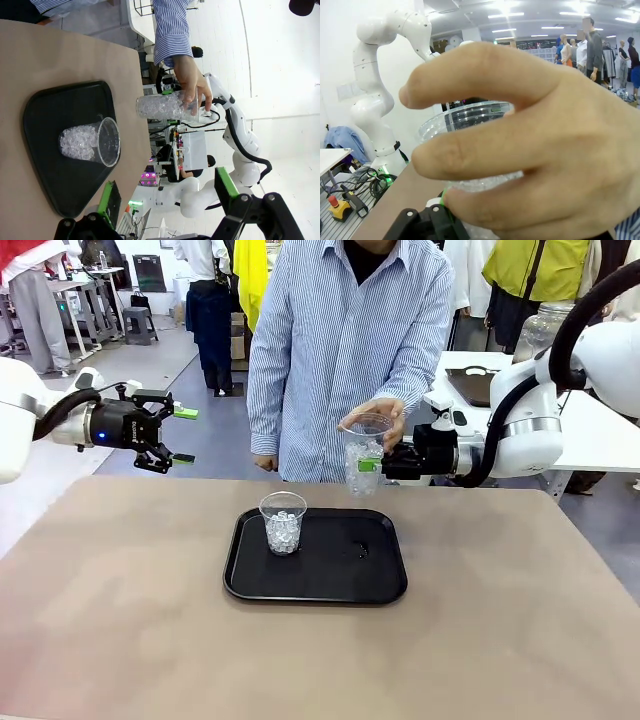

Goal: Pour the drink into the iced cup.
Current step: Open the gripper to release the iced cup you were holding.

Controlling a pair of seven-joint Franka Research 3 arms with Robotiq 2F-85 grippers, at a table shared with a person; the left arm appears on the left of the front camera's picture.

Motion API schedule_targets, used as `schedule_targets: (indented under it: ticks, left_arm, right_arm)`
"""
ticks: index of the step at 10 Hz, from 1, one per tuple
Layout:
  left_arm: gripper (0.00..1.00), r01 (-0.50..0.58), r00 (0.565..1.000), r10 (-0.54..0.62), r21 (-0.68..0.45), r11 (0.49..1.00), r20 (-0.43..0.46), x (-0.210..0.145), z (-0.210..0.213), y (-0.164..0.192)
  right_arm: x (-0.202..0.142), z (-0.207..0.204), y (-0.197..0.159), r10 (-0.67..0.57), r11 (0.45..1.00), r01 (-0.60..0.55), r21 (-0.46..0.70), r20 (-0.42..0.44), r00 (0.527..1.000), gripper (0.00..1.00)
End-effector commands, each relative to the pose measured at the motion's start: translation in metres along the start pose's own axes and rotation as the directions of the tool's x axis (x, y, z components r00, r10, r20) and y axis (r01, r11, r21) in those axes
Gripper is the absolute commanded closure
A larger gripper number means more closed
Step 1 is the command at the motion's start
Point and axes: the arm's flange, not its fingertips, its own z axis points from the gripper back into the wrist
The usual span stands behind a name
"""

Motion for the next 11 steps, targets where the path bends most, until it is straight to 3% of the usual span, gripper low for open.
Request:
schedule_targets:
  ticks: [1,4,5,6,11]
  left_arm:
    - [0.0,0.003,1.0,-0.003,0.002,1.0,0.002,0.0,0.0,-0.001]
    - [0.0,0.003,1.0,-0.003,0.002,1.0,0.002,0.0,0.0,-0.001]
    - [0.0,0.003,1.0,-0.003,0.002,1.0,0.002,0.0,0.0,-0.001]
    - [0.0,0.003,1.0,-0.003,0.002,1.0,0.002,0.0,0.0,-0.001]
    - [0.0,0.003,1.0,-0.003,0.002,1.0,0.002,0.0,0.0,-0.001]
  right_arm:
    - [0.003,-0.001,0.001,0.015,1.0,-0.015,-0.004,0.007,1.0,0.28]
    - [0.0,0.0,0.0,0.001,1.0,-0.001,0.0,0.0,1.0,0.25]
    - [0.0,0.002,0.0,-0.012,1.0,0.012,-0.002,-0.003,1.0,0.06]
    - [0.0,0.007,0.001,-0.021,1.0,0.021,-0.007,0.005,1.0,0.0]
    - [-0.011,0.057,0.014,-0.023,0.998,0.023,-0.065,-0.009,1.0,0.0]
